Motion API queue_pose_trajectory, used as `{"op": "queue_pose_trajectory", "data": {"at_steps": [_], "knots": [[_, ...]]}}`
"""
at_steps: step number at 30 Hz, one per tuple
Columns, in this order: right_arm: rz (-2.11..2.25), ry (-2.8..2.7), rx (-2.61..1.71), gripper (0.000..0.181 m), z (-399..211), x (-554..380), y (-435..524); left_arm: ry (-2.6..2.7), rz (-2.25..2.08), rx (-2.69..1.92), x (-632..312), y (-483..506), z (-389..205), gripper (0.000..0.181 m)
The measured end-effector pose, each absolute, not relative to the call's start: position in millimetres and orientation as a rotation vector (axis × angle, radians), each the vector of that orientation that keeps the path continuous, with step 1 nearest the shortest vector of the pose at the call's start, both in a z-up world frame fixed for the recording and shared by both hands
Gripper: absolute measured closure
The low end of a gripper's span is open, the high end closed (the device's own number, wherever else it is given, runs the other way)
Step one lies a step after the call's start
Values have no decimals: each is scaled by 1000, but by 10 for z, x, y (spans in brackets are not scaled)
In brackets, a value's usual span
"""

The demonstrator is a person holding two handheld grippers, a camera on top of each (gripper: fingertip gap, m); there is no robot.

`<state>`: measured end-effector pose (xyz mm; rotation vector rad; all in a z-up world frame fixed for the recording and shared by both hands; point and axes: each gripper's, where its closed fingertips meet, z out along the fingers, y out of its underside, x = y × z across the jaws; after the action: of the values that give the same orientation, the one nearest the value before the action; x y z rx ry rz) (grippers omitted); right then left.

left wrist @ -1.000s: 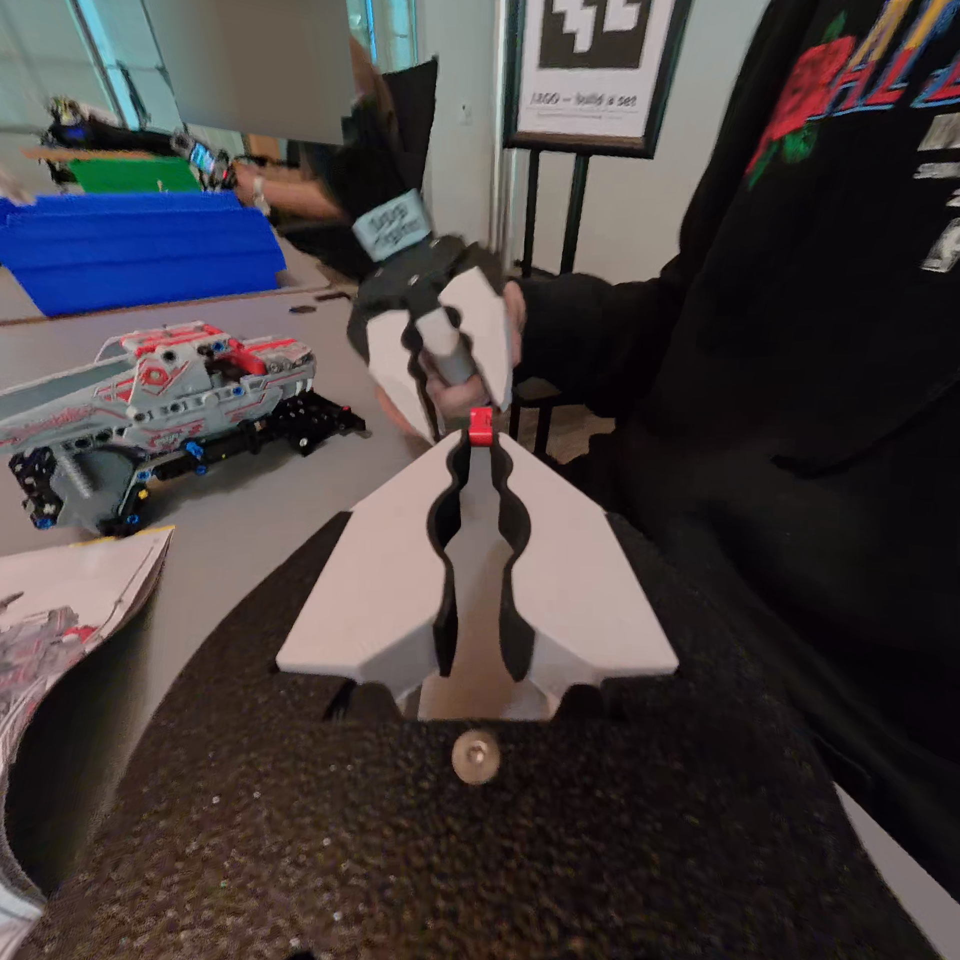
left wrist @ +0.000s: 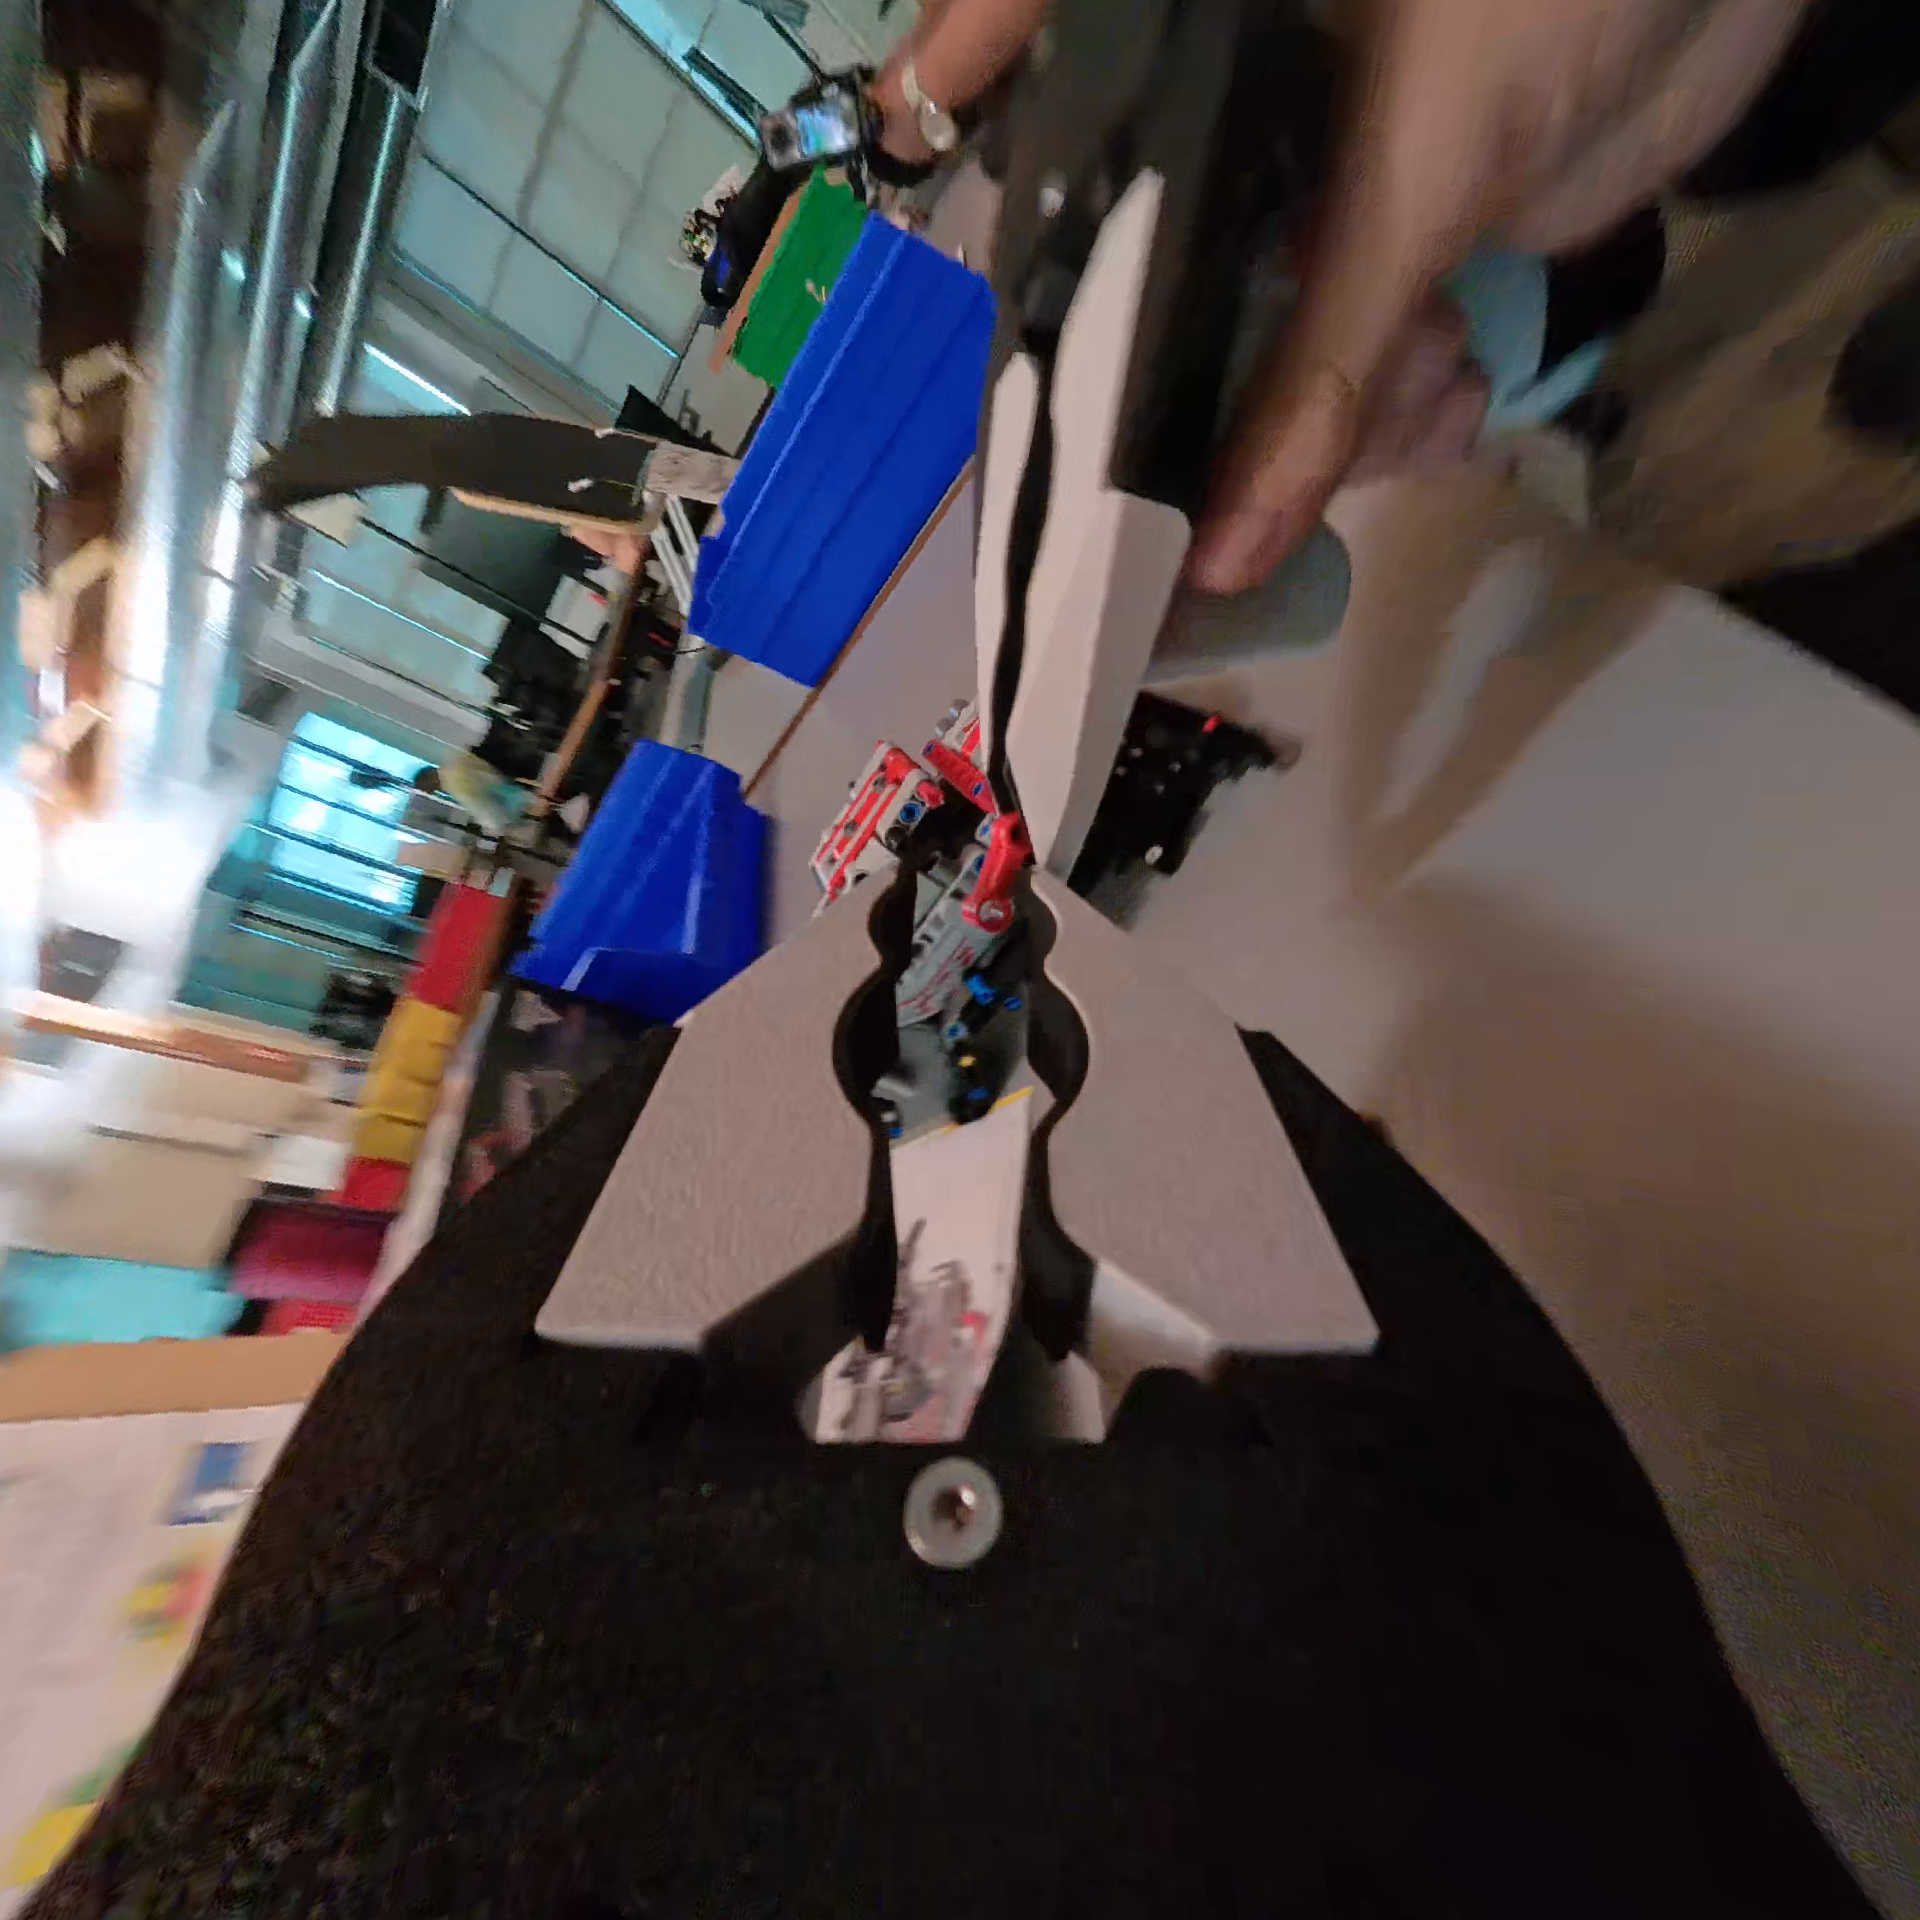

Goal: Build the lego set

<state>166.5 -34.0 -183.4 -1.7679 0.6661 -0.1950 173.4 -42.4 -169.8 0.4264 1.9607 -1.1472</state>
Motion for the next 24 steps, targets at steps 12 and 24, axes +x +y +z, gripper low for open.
{"op": "queue_pose_trajectory", "data": {"at_steps": [12, 24], "knots": [[-88, 739, -1704, 175, -1829, 1676, -409, 1868, -889, 640, 1682, -539, -1781, 166], [-193, 707, -1756, 174, -1851, 1712, -443, 1784, -824, 636, 1807, -582, -1782, 177]]}}
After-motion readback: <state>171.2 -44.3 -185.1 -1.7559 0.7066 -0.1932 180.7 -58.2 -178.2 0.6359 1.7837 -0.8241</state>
